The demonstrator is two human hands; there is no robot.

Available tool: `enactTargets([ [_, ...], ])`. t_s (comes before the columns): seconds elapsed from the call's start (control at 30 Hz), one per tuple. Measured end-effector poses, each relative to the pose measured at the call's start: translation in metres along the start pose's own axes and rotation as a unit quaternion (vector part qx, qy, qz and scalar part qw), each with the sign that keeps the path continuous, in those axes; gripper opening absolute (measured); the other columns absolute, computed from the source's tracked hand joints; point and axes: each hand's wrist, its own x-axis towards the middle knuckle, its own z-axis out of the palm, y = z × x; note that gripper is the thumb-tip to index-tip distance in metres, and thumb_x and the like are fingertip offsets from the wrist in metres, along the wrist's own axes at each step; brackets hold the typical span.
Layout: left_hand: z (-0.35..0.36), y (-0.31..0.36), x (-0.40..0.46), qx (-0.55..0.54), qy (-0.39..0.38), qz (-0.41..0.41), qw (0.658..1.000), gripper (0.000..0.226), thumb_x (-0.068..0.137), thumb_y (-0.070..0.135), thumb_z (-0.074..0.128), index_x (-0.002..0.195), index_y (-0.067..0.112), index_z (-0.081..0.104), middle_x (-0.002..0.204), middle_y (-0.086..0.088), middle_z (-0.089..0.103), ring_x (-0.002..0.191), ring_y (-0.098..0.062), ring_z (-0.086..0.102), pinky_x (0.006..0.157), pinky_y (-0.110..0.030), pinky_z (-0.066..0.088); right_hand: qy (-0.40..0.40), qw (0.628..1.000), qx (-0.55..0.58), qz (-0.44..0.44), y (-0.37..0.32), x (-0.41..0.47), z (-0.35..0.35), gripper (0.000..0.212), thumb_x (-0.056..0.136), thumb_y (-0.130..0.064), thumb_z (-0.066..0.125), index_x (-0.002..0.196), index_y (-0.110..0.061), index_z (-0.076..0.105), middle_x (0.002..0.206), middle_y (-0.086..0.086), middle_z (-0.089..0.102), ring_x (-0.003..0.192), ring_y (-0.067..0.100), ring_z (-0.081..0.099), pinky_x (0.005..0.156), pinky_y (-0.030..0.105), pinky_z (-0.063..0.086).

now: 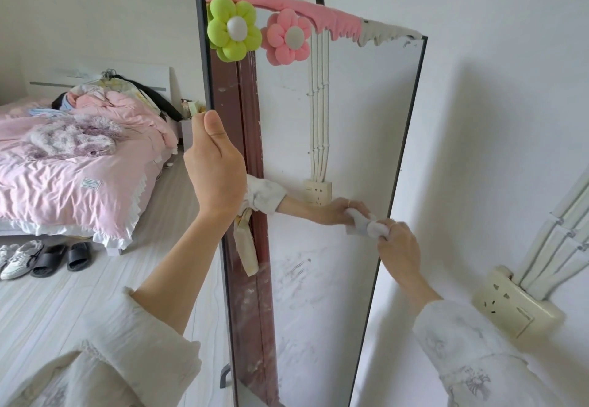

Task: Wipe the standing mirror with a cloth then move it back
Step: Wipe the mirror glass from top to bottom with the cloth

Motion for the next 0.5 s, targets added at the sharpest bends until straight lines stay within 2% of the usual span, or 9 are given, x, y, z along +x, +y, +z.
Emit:
enactTargets([
  [0.1, 0.001, 0.001, -0.001, 0.005, 0.004, 0.007, 1.0, 0.035, 0.101, 0.025, 0.021, 0.066, 0.029, 0.025, 0.054, 0.008, 0.029, 0.047, 0.002, 0.039, 0.047, -0.018, 0.027, 0.106, 0.993, 0.048, -0.017, -0.028, 0.029, -0.027, 0.034, 0.082, -0.001, 0.048, 0.115, -0.009, 0.056, 0.112, 0.02, 0.052, 0.105, 0.037, 0.051, 0.082, 0.038, 0.041],
  [0.2, 0.001, 0.0, 0.0, 0.005, 0.004, 0.004, 1.0, 0.035, 0.101, 0.025, 0.021, 0.066, 0.028, 0.025, 0.054, 0.008, 0.029, 0.048, 0.001, 0.038, 0.047, -0.019, 0.026, 0.185, 0.977, 0.088, -0.06, -0.065, 0.062, -0.052, 0.037, 0.082, 0.0, 0.046, 0.118, -0.008, 0.054, 0.119, 0.018, 0.049, 0.111, 0.033, 0.047, 0.081, 0.037, 0.041],
  [0.33, 0.001, -0.002, 0.002, 0.008, 0.006, 0.004, 1.0, 0.036, 0.101, 0.026, 0.021, 0.066, 0.028, 0.025, 0.055, 0.008, 0.029, 0.047, 0.0, 0.036, 0.047, -0.019, 0.025, 0.193, 0.973, 0.081, -0.099, -0.084, 0.086, -0.056, 0.032, 0.084, -0.001, 0.041, 0.113, -0.004, 0.055, 0.12, 0.015, 0.05, 0.112, 0.031, 0.045, 0.075, 0.031, 0.036],
  [0.5, 0.002, -0.003, 0.003, 0.006, 0.011, -0.008, 1.0, 0.036, 0.101, 0.027, 0.021, 0.066, 0.028, 0.026, 0.056, 0.008, 0.031, 0.048, -0.002, 0.035, 0.051, -0.025, 0.026, 0.183, 0.977, 0.113, -0.014, -0.048, 0.058, -0.014, 0.03, 0.081, 0.002, 0.044, 0.108, -0.003, 0.058, 0.115, 0.017, 0.053, 0.106, 0.034, 0.049, 0.074, 0.03, 0.034],
])
